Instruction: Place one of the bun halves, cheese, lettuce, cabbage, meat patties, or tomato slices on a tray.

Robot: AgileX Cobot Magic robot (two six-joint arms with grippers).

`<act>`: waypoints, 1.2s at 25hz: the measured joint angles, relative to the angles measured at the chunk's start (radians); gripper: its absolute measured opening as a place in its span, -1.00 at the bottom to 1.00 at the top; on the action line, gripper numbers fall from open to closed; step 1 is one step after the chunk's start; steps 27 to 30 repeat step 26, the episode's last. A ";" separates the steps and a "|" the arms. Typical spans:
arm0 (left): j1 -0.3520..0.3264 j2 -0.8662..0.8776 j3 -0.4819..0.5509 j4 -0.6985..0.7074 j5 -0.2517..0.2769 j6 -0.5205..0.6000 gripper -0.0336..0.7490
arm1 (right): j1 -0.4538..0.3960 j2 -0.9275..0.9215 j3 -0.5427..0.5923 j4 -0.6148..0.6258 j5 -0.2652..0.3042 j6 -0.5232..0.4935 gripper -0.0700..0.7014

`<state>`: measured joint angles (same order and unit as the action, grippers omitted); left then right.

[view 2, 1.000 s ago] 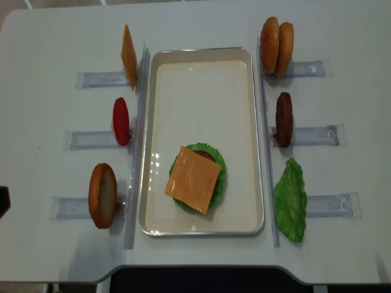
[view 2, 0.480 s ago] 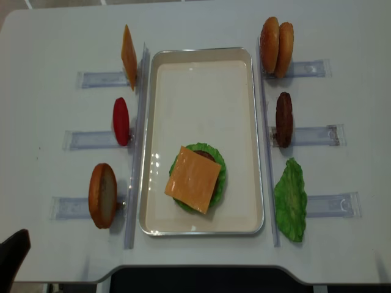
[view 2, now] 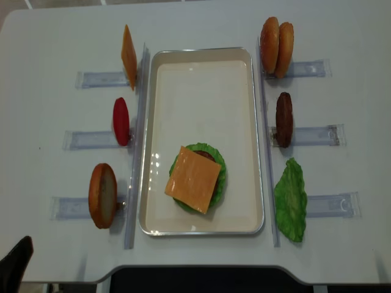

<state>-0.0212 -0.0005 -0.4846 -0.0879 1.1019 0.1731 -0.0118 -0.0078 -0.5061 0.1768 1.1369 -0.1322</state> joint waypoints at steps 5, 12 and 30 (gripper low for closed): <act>0.000 -0.015 0.009 0.029 0.011 -0.044 0.57 | 0.000 0.000 0.000 0.000 0.000 0.000 0.42; 0.000 -0.015 0.009 0.088 0.011 -0.130 0.57 | 0.000 0.000 0.000 0.000 0.000 0.000 0.42; 0.000 -0.015 0.009 0.088 0.011 -0.134 0.60 | 0.000 0.000 0.000 0.000 0.000 0.000 0.42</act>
